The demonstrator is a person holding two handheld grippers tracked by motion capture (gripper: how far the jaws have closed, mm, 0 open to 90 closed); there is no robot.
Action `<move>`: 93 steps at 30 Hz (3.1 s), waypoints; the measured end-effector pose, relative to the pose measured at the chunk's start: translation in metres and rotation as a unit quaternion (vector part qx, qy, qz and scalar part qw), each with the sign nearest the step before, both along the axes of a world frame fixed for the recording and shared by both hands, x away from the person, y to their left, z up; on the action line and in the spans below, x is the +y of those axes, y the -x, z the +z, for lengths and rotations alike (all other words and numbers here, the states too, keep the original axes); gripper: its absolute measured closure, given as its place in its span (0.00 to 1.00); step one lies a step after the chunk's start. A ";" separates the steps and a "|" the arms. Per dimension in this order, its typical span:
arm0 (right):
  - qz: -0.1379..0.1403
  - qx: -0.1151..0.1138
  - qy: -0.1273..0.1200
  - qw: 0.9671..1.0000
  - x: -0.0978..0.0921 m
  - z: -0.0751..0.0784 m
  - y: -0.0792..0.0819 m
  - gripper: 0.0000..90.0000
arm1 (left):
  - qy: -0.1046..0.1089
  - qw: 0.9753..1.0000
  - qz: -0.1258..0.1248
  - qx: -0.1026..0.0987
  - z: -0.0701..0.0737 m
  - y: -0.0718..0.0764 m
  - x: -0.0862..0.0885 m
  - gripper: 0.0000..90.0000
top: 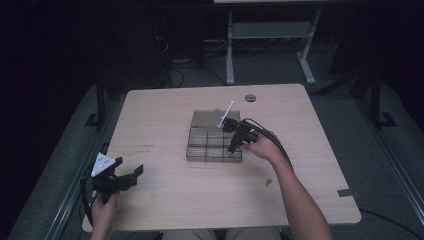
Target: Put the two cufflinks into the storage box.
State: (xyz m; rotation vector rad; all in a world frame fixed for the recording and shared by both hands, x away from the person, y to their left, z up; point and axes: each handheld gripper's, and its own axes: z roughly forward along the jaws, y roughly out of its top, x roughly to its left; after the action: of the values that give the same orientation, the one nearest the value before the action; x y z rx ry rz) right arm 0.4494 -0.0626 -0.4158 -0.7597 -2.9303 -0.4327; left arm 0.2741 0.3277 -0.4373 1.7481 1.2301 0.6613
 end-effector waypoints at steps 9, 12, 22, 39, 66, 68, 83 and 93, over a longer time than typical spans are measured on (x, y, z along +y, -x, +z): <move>-0.001 -0.014 -0.017 1.000 -0.010 0.017 0.010 0.92 | -0.002 1.000 -0.002 0.000 0.000 0.000 0.000 0.15; -0.003 -0.017 -0.025 1.000 -0.017 0.024 0.016 0.91 | -0.004 1.000 -0.003 0.001 0.000 0.000 0.000 0.15; -0.019 -0.025 -0.049 0.998 -0.046 0.039 0.034 0.86 | -0.006 1.000 -0.002 0.000 0.001 0.000 -0.001 0.15; -0.049 -0.031 -0.058 0.997 -0.094 0.029 0.059 0.79 | -0.006 1.000 -0.001 -0.001 0.001 0.000 -0.001 0.15; -0.076 -0.015 -0.058 0.995 -0.124 0.000 0.087 0.74 | -0.011 1.000 -0.003 -0.002 0.001 0.000 -0.002 0.15; -0.077 -0.013 -0.060 0.995 -0.125 -0.002 0.089 0.74 | -0.010 1.000 -0.003 -0.002 0.001 0.000 -0.002 0.15; -0.082 -0.006 -0.066 0.994 -0.135 -0.016 0.102 0.74 | -0.013 1.000 -0.005 -0.001 0.001 0.000 -0.002 0.15; -0.080 0.000 -0.062 0.995 -0.135 -0.024 0.105 0.76 | -0.016 1.000 -0.005 -0.001 0.001 0.000 -0.002 0.15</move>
State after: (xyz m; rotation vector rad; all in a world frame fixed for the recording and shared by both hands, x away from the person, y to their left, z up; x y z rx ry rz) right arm 0.3443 -0.1972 -0.4396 -0.9786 -2.8211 -0.6225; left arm 0.2740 0.3253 -0.4367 1.7782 1.2142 0.6793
